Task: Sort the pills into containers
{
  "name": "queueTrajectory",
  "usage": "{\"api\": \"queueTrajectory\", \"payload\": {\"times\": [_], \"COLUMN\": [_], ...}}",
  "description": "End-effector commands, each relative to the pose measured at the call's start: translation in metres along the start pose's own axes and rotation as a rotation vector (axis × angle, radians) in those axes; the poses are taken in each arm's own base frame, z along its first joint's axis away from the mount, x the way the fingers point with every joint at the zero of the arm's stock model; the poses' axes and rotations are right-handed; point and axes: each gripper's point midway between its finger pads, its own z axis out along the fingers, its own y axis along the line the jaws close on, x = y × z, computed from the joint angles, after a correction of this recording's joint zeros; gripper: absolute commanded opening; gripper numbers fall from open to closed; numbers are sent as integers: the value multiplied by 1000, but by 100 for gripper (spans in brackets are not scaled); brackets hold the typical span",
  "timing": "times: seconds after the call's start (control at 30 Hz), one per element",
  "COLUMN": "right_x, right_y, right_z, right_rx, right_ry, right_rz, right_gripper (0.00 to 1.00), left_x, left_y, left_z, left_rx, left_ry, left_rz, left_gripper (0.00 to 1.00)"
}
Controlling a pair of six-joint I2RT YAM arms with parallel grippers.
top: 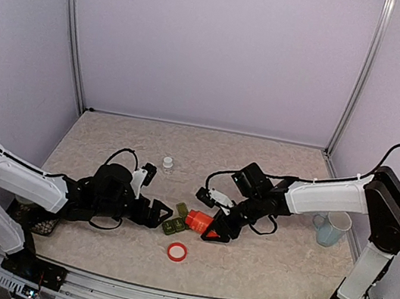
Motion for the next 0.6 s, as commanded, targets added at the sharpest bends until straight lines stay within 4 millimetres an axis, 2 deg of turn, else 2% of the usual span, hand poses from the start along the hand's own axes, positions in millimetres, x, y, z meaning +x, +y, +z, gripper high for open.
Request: {"api": "queueTrajectory", "payload": {"times": [0.0, 0.57], "right_x": [-3, -6], "right_y": [2, -1], "right_z": [4, 6], "right_rx": [-3, 5], "right_ry": [22, 58], "right_rz": [-17, -19], "right_gripper": [30, 29], "left_x": [-5, -6], "left_y": [-1, -2], "left_z": [-2, -3], "left_rx": [13, 17], "left_ry": [-25, -29], "left_rz": [-4, -5], "left_gripper": [96, 96]}}
